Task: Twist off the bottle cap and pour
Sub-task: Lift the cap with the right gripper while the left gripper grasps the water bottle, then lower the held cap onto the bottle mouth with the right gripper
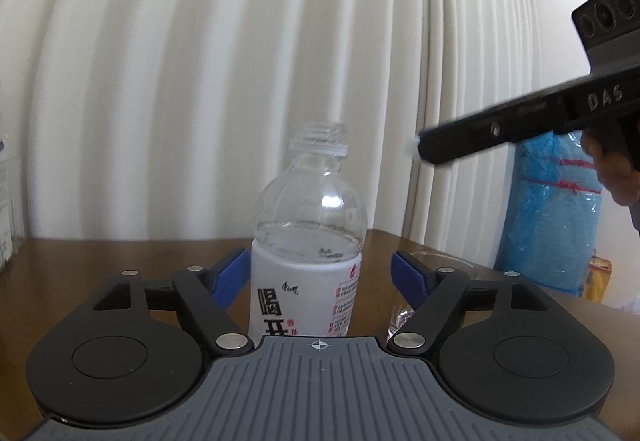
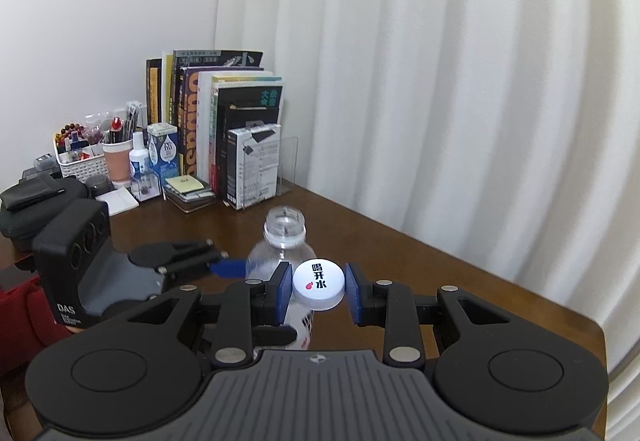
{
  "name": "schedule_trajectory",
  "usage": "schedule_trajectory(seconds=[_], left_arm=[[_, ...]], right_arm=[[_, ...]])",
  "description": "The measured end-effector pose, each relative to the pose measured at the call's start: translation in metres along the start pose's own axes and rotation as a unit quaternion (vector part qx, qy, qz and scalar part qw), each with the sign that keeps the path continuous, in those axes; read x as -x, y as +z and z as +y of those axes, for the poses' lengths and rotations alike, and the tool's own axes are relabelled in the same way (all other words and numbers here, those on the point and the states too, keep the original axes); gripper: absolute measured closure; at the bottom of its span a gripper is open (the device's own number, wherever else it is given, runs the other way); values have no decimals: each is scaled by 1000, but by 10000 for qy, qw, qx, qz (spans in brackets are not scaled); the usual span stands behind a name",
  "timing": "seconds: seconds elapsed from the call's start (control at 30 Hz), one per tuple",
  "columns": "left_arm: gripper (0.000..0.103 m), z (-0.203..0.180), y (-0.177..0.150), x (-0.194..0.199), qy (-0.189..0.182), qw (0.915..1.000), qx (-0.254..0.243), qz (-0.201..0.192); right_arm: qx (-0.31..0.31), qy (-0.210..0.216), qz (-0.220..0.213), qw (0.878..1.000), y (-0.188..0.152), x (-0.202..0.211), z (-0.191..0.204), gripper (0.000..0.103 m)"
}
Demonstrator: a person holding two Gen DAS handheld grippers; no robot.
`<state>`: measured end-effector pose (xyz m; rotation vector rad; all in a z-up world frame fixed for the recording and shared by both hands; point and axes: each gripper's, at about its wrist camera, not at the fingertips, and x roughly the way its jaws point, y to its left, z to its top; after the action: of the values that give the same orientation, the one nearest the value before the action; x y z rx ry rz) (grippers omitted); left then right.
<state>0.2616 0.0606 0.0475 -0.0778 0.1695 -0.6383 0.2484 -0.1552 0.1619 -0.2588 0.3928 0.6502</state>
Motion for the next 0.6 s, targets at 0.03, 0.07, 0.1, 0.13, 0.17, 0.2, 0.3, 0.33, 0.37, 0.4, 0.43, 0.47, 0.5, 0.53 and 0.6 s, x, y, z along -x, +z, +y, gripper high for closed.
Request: schedule_trajectory(seconds=[0.03, 0.07, 0.1, 0.13, 0.17, 0.2, 0.3, 0.33, 0.37, 0.4, 0.43, 0.47, 0.5, 0.53, 0.6], left_arm=[[27, 0, 0, -1, 7, 10000, -31, 0], [30, 0, 0, -2, 17, 10000, -64, 1], [32, 1, 0, -2, 50, 9999, -101, 13], [33, 1, -1, -2, 55, 9999, -104, 14], [37, 2, -2, -2, 62, 9999, -88, 16], [42, 4, -3, -3, 71, 9999, -73, 18], [43, 5, -4, -4, 29, 10000, -57, 29], [43, 6, -3, -3, 8, 10000, -60, 32], [43, 6, -3, -3, 18, 10000, -86, 30], [43, 6, -3, -2, 27, 9999, -109, 28], [43, 6, -4, -1, 29, 9999, -112, 27], [43, 6, -5, -1, 31, 9999, -114, 27], [43, 6, -6, 0, 33, 9999, -117, 26], [43, 6, -7, 0, 35, 9999, -119, 25], [43, 2, -6, 1, 40, 9999, -129, 23]], right_arm=[[24, 13, -6, 10000, 2, -1, 1, 71], [46, 27, -11, 10000, 4, -2, 2, 71], [79, 39, -15, 10000, 7, -3, 3, 71], [99, 53, -18, 9999, 9, -4, 4, 71], [103, 66, -22, 9999, 10, -5, 4, 71], [103, 79, -26, 9999, 12, -6, 4, 71], [123, 133, -31, 9998, 17, -9, 5, 71], [132, 153, -31, 9998, 19, -11, 5, 71], [141, 173, -30, 9997, 21, -12, 5, 71], [150, 194, -30, 9997, 23, -13, 5, 71], [153, 204, -30, 9997, 25, -14, 5, 71], [154, 219, -29, 9996, 26, -15, 6, 71], [150, 269, -9, 9995, 29, -18, 5, 71], [149, 296, 12, 9995, 30, -19, 5, 71], [164, 329, 62, 9993, 33, -24, 5, 71]])
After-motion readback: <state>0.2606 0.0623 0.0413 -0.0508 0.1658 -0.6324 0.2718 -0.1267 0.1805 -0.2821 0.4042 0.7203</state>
